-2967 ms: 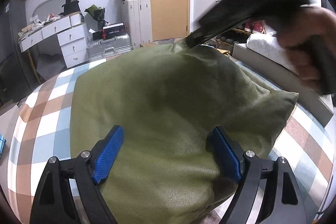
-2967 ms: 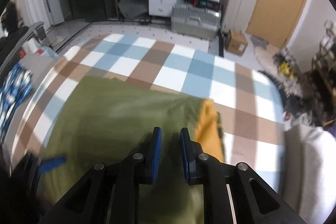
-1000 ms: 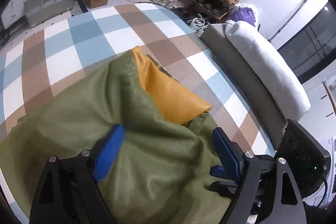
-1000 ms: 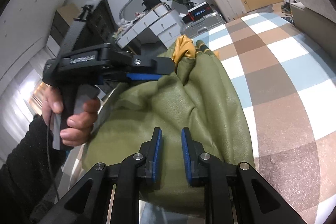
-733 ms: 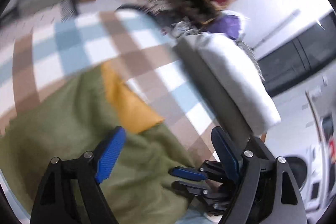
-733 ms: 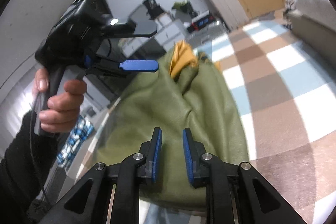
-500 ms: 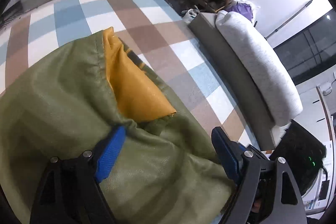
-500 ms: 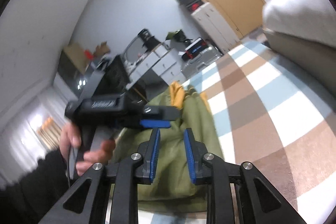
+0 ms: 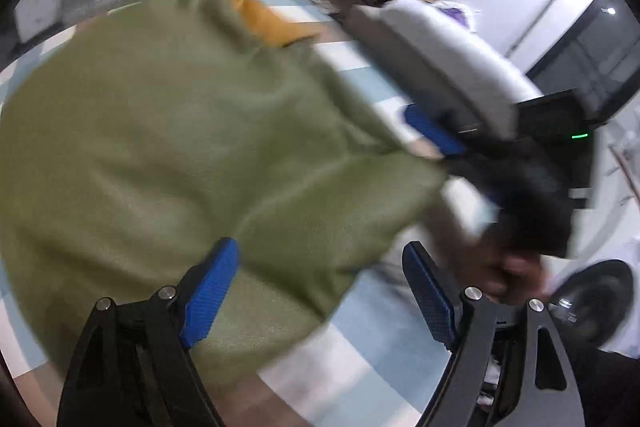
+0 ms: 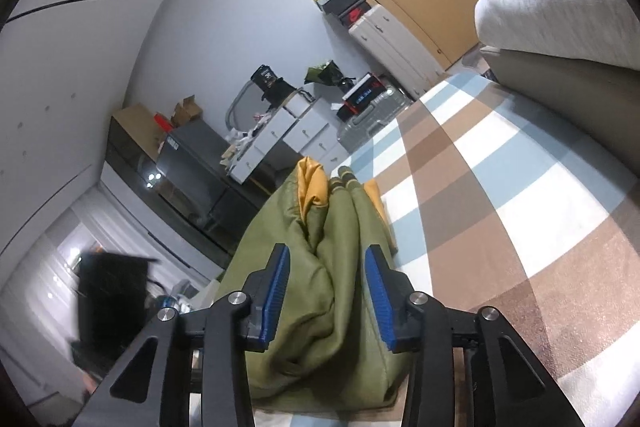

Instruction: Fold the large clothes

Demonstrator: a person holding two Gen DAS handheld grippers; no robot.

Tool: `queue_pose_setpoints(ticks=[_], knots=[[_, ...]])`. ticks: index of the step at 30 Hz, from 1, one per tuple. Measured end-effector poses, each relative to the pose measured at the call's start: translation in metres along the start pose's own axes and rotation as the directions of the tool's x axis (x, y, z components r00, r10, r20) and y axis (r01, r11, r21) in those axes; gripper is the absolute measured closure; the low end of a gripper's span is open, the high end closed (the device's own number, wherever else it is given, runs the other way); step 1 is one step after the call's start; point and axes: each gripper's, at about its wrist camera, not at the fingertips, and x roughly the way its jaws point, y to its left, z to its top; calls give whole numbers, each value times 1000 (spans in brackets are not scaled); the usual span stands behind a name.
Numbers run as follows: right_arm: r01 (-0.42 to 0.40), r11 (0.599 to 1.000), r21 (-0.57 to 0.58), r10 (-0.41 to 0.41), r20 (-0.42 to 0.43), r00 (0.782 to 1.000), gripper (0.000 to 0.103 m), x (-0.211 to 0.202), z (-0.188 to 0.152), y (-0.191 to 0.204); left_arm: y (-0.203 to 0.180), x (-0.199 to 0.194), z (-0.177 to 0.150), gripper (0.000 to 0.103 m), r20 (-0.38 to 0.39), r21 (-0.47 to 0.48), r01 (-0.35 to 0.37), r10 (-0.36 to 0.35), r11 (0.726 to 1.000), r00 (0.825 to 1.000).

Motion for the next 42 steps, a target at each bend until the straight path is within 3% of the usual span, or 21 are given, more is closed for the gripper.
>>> queue_pose_setpoints(ticks=[4,5,8,10,12,14,15,17,21,22,24,25,26,27,30,32,34,36,38,40,42], knots=[[8,1000,3,-8,-3,1000,64,-1,-1,0,-25,8,-2,22,16,56,-136,136,989,991],[10,1000,4,-10,-5,1000,64,-1,-1,0,-33,4,-1,22,12,71,-138,137,988,990],[2,1000,6,-2,2,1000,63,-4,-1,0,-42,-19,7,21,76,41,50,-53,998,996],[-12,999,30,11,24,1000,61,-8,-1,-4,-46,-25,13,21,107,50,185,-189,982,976],[18,996,85,-25,78,997,60,-18,-1,-11,-44,-15,21,21,107,28,277,-278,960,954],[-38,989,143,19,134,991,60,-30,0,-23,-28,22,30,22,55,-83,370,-366,925,929],[-43,985,164,18,153,988,60,-34,0,-27,-20,42,31,22,28,-136,380,-380,915,925],[-49,981,187,19,157,987,60,-35,2,-31,-13,60,27,23,27,-144,340,-340,929,940],[-46,984,171,23,134,991,60,-30,4,-27,-22,52,27,23,31,-109,331,-329,937,944],[-42,986,160,21,128,992,59,-28,5,-25,-25,42,26,23,42,-105,355,-352,929,935],[-46,988,149,28,119,993,54,-25,5,-23,-30,23,23,23,89,-97,433,-426,896,901],[-51,988,144,34,117,993,54,-24,5,-22,-29,21,23,23,110,-126,508,-497,852,861],[-54,989,141,37,117,992,53,-25,5,-22,-30,29,25,22,97,-150,538,-529,829,843],[-57,988,143,40,117,992,53,-25,5,-22,-31,43,27,22,76,-170,534,-530,828,845],[-61,983,173,39,127,991,53,-27,5,-28,-24,79,27,27,40,-203,475,-477,856,878],[-58,977,203,28,144,989,53,-30,4,-33,-22,73,25,29,47,-199,495,-496,846,867],[-57,972,228,26,137,990,48,-30,4,-38,-26,56,22,29,-1,-204,473,-484,857,875],[-29,974,224,6,104,995,48,-23,5,-37,-30,10,8,28,24,-104,388,-388,916,921],[-20,980,196,16,24,1000,44,-8,7,-32,-23,-36,-6,26,119,-40,233,-227,972,967],[9,990,143,2,-79,997,38,9,10,-22,3,-68,-19,14,211,-86,103,-83,991,974],[29,997,64,-16,-192,981,26,29,14,-9,40,-84,-30,5,252,-191,25,24,981,968]])
